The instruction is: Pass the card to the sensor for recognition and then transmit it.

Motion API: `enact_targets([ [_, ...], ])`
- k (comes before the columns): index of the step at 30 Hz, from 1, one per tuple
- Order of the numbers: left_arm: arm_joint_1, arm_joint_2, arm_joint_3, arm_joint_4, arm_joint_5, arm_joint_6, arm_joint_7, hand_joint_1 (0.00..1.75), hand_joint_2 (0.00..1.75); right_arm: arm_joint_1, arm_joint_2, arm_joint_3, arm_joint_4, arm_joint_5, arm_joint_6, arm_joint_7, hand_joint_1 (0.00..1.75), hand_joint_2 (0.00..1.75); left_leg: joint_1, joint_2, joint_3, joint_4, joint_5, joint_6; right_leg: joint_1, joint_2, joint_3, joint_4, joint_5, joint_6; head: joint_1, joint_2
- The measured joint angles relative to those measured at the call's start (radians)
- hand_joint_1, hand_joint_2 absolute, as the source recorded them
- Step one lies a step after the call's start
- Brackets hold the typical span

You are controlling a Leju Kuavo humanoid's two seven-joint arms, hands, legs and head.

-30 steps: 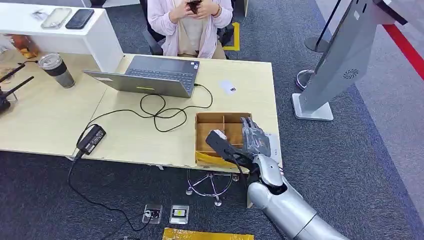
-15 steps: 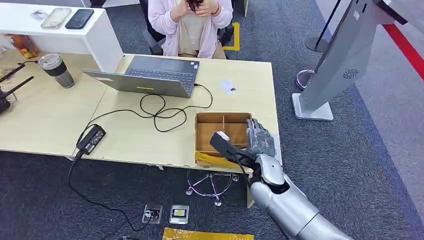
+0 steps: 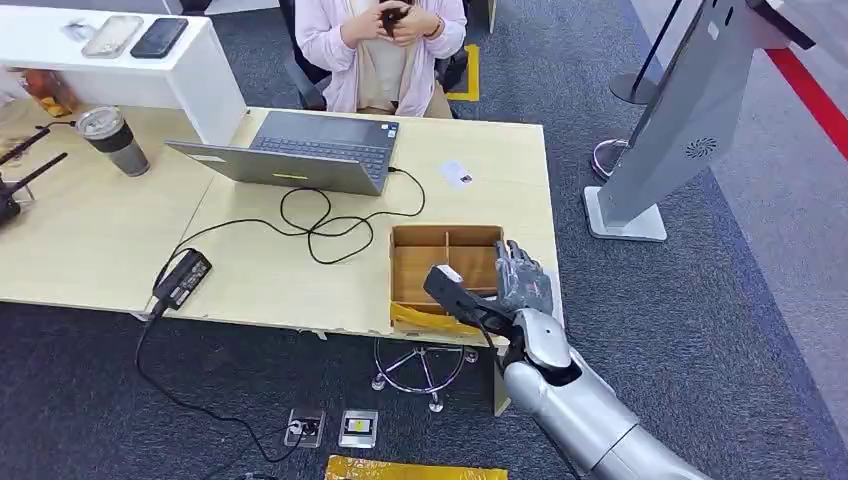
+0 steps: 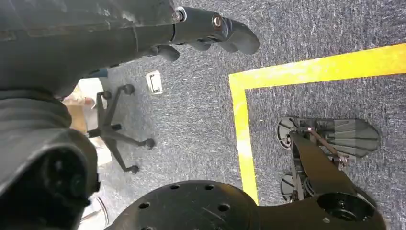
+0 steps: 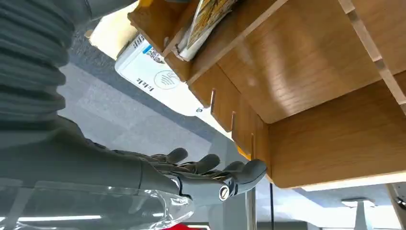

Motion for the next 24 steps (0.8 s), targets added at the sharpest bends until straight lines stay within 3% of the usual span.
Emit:
enact_targets([
  [2, 0.000, 0.000, 0.000, 0.000, 0.000, 0.000, -0.001, 0.00, 0.00, 0.000, -0.001, 0.000, 0.000, 0.000, -0.001, -0.001, 0.00, 1.75, 0.000, 0.000, 0.000, 0.000, 0.000, 0.000, 0.000, 0.000, 0.000, 0.000, 0.000, 0.000, 0.000, 0.000],
  [3, 0.000, 0.000, 0.000, 0.000, 0.000, 0.000, -0.001, 0.00, 0.00, 0.000, -0.002, 0.000, 0.000, 0.000, -0.001, -0.002, 0.12, 1.75, 0.000, 0.000, 0.000, 0.000, 0.000, 0.000, 0.000, 0.000, 0.000, 0.000, 0.000, 0.000, 0.000, 0.000],
  [4, 0.000, 0.000, 0.000, 0.000, 0.000, -0.001, -0.001, 0.00, 0.00, 0.000, -0.002, 0.000, 0.000, 0.000, -0.002, -0.003, 0.12, 1.75, 0.000, 0.000, 0.000, 0.000, 0.000, 0.000, 0.000, 0.000, 0.000, 0.000, 0.000, 0.000, 0.000, 0.000],
  [5, 0.000, 0.000, 0.000, 0.000, 0.000, -0.001, -0.001, 0.00, 0.00, 0.000, -0.003, 0.000, 0.000, 0.000, -0.002, -0.004, 1.47, 1.75, 0.000, 0.000, 0.000, 0.000, 0.000, 0.000, 0.000, 0.000, 0.000, 0.000, 0.000, 0.000, 0.000, 0.000],
  [6, 0.000, 0.000, 0.000, 0.000, 0.000, -0.001, -0.001, 0.00, 0.00, 0.000, -0.003, 0.000, 0.000, 0.000, -0.002, -0.004, 1.75, 1.75, 0.000, 0.000, 0.000, 0.000, 0.000, 0.000, 0.000, 0.000, 0.000, 0.000, 0.000, 0.000, 0.000, 0.000],
  [24, 0.000, 0.006, 0.000, 0.002, -0.001, -0.003, 0.000, 0.00, 0.00, 0.002, 0.000, -0.010, 0.000, -0.029, -0.002, -0.071, 1.75, 1.75, 0.000, 0.000, 0.000, 0.000, 0.000, 0.000, 0.000, 0.000, 0.000, 0.000, 0.000, 0.000, 0.000, 0.000],
])
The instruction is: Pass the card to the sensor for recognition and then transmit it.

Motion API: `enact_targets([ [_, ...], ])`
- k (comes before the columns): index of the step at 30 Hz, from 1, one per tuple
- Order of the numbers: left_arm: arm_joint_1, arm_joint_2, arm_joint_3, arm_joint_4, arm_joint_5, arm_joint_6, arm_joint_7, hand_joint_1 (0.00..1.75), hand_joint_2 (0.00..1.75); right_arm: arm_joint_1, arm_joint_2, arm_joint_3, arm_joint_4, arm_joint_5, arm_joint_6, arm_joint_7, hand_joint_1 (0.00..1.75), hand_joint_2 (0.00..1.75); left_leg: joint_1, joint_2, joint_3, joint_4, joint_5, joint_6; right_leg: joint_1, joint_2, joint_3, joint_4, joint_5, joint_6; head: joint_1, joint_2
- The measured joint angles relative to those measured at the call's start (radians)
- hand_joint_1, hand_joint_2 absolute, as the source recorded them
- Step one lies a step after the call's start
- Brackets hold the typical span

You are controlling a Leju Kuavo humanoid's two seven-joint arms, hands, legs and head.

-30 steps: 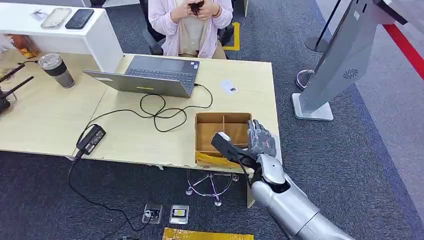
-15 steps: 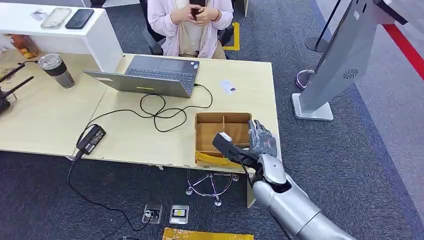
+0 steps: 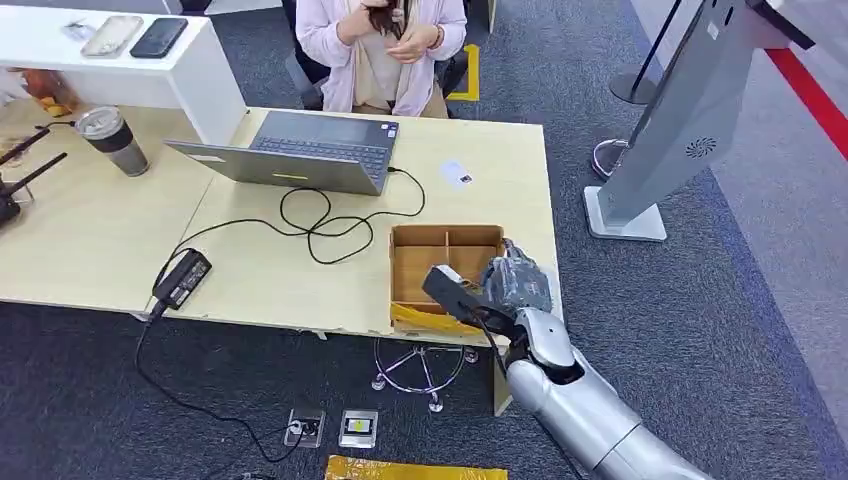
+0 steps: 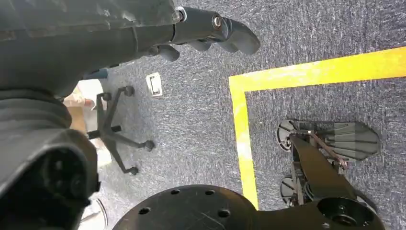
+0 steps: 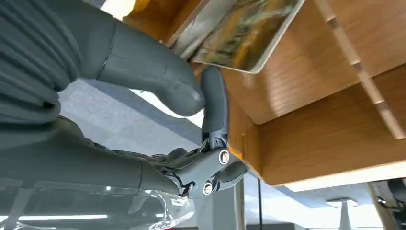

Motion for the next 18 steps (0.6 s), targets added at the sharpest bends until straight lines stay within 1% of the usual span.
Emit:
enact_targets([
  [6, 0.000, 0.000, 0.000, 0.000, 0.003, 0.001, 0.007, 0.00, 0.00, 0.001, 0.024, 0.000, 0.000, 0.001, 0.004, -0.013, 1.75, 1.75, 0.000, 0.000, 0.000, 0.000, 0.000, 0.000, 0.000, 0.000, 0.000, 0.000, 0.000, 0.000, 0.000, 0.000],
  [10, 0.000, 0.000, 0.000, 0.000, 0.004, 0.006, 0.011, 0.00, 0.00, 0.001, 0.041, 0.001, -0.003, 0.001, 0.006, -0.034, 1.75, 1.75, 0.000, 0.000, 0.000, 0.000, 0.000, 0.000, 0.000, 0.000, 0.000, 0.000, 0.000, 0.000, 0.000, 0.000],
  [14, 0.000, -0.001, 0.000, 0.000, 0.008, 0.016, 0.020, 0.00, 0.00, 0.001, 0.055, 0.004, -0.003, -0.005, 0.011, -0.037, 1.75, 1.75, 0.000, 0.000, 0.000, 0.000, 0.000, 0.000, 0.000, 0.000, 0.000, 0.000, 0.000, 0.000, 0.000, 0.000],
  [15, 0.000, -0.001, 0.000, 0.000, 0.011, 0.017, 0.021, 0.00, 0.00, 0.001, 0.057, 0.005, -0.003, -0.005, 0.012, -0.038, 0.12, 1.75, 0.000, 0.000, 0.000, 0.000, 0.000, 0.000, 0.000, 0.000, 0.000, 0.000, 0.000, 0.000, 0.000, 0.000],
  [16, 0.000, -0.001, 0.000, 0.000, 0.013, 0.018, 0.022, 0.00, 0.00, 0.001, 0.060, 0.006, -0.003, -0.006, 0.012, -0.039, 0.00, 1.75, 0.000, 0.000, 0.000, 0.000, 0.000, 0.000, 0.000, 0.000, 0.000, 0.000, 0.000, 0.000, 0.000, 0.000],
  [18, 0.000, -0.001, 0.000, 0.000, 0.014, 0.019, 0.027, 0.00, 0.00, 0.001, 0.063, 0.007, -0.003, -0.009, 0.008, -0.037, 0.00, 1.75, 0.000, 0.000, 0.000, 0.000, 0.000, 0.000, 0.000, 0.000, 0.000, 0.000, 0.000, 0.000, 0.000, 0.000],
])
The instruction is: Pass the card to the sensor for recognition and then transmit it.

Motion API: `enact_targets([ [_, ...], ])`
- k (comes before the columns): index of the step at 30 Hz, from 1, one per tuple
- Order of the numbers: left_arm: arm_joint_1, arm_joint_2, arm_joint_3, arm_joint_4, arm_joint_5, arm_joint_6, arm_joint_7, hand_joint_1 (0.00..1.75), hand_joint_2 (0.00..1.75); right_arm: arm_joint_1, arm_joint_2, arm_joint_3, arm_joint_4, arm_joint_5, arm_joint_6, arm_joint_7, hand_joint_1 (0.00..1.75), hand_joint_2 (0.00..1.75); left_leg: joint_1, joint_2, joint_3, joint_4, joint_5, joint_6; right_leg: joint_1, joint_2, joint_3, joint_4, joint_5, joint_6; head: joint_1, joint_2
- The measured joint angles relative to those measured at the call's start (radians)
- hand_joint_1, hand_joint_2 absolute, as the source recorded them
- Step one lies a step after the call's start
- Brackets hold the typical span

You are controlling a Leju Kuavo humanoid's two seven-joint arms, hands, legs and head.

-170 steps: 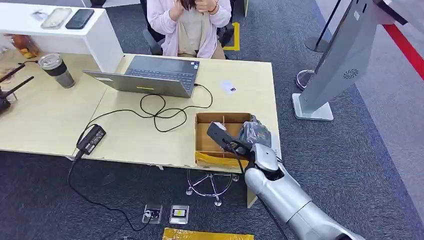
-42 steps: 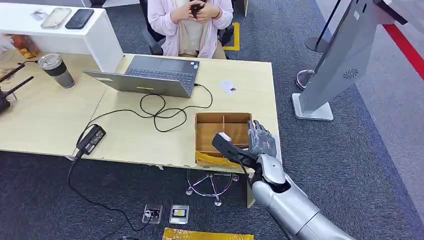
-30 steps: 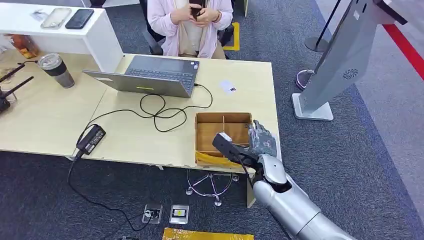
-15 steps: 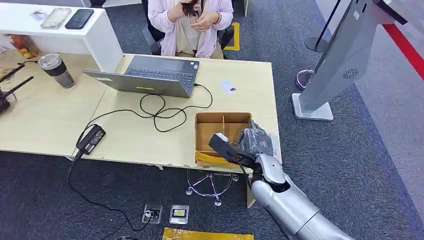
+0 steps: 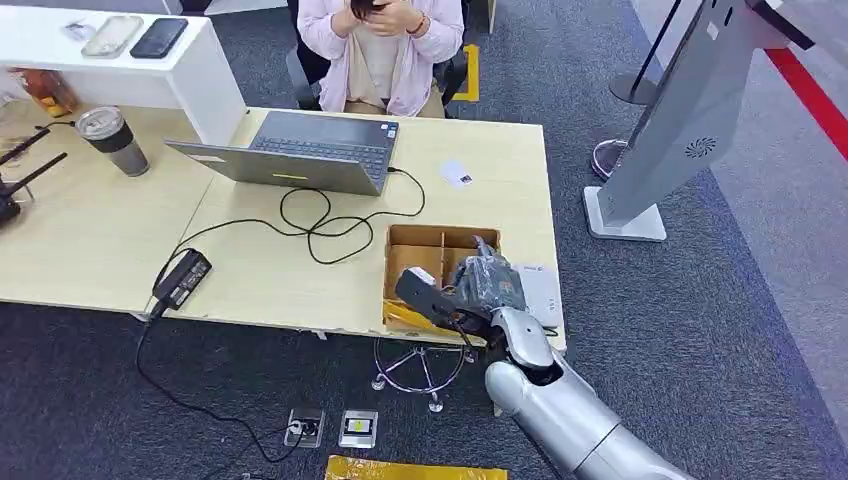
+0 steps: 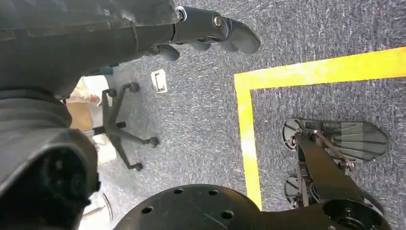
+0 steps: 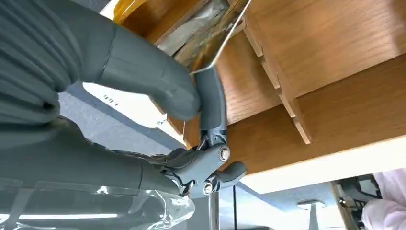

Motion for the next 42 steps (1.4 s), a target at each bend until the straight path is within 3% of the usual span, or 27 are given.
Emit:
enact_targets([
  [21, 0.000, -0.001, 0.000, 0.000, 0.003, 0.002, 0.010, 0.00, 0.00, -0.042, -0.015, 0.018, -0.029, 0.028, -0.020, 0.073, 0.00, 1.75, 0.000, 0.000, 0.000, 0.000, 0.000, 0.000, 0.000, 0.000, 0.000, 0.000, 0.000, 0.000, 0.000, 0.000],
  [28, 0.000, -0.001, 0.000, 0.000, 0.004, 0.002, 0.013, 0.00, 0.00, -0.053, -0.019, 0.023, -0.047, 0.021, 0.013, 0.054, 0.00, 1.75, 0.000, 0.000, 0.000, 0.000, 0.000, 0.000, 0.000, 0.000, 0.000, 0.000, 0.000, 0.000, 0.000, 0.000],
  [42, 0.000, -0.002, 0.000, 0.000, 0.003, 0.011, 0.013, 0.00, 0.00, -0.032, -0.016, 0.045, -0.047, 0.001, 0.009, 0.030, 0.00, 1.75, 0.000, 0.000, 0.000, 0.000, 0.000, 0.000, 0.000, 0.000, 0.000, 0.000, 0.000, 0.000, 0.000, 0.000],
])
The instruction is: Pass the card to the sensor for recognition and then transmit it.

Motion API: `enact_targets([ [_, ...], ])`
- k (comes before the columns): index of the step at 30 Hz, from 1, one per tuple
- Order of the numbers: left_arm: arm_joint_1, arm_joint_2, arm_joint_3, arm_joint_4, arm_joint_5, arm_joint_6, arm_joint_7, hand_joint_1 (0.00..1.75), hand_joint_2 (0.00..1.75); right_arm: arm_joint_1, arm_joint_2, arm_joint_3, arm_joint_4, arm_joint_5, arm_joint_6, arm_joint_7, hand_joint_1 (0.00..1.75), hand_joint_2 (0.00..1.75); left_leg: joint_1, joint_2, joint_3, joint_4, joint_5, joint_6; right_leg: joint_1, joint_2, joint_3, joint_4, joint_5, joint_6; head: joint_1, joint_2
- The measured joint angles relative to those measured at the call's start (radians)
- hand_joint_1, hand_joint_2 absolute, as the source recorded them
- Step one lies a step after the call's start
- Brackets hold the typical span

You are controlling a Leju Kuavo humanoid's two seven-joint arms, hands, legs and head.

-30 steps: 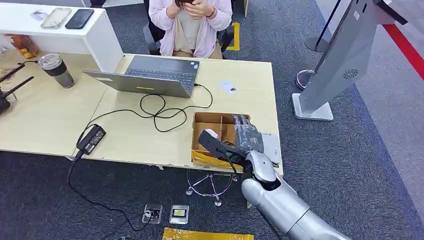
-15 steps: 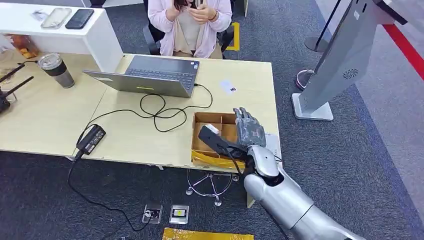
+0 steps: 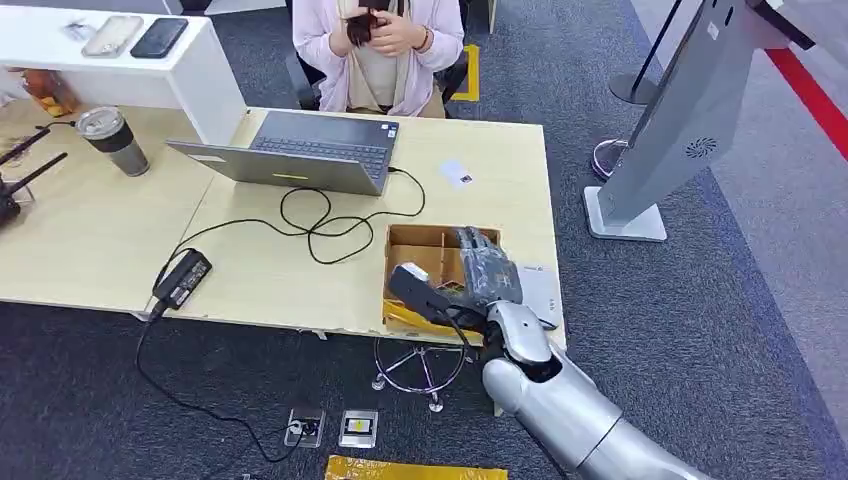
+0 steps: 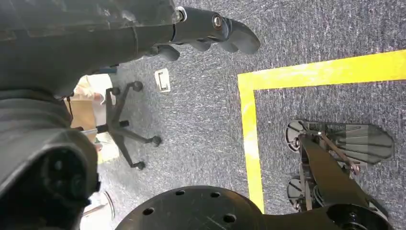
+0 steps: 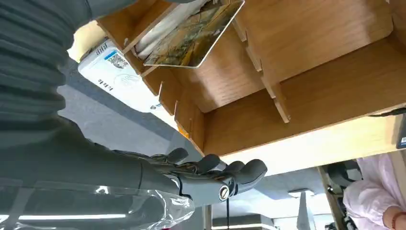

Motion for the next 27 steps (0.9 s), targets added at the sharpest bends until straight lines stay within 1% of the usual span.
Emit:
enact_targets([
  [18, 0.000, -0.001, 0.000, 0.000, 0.003, 0.003, 0.000, 0.00, 0.00, 0.005, 0.006, 0.003, 0.000, -0.012, 0.019, 0.000, 0.00, 1.75, 0.000, 0.000, 0.000, 0.000, 0.000, 0.000, 0.000, 0.000, 0.000, 0.000, 0.000, 0.000, 0.000, 0.000],
  [27, 0.000, -0.001, 0.000, 0.000, 0.003, 0.003, 0.000, 0.00, 0.00, 0.011, 0.001, 0.015, 0.007, -0.031, 0.025, 0.015, 0.00, 1.75, 0.000, 0.000, 0.000, 0.000, 0.000, 0.000, 0.000, 0.000, 0.000, 0.000, 0.000, 0.000, 0.000, 0.000],
])
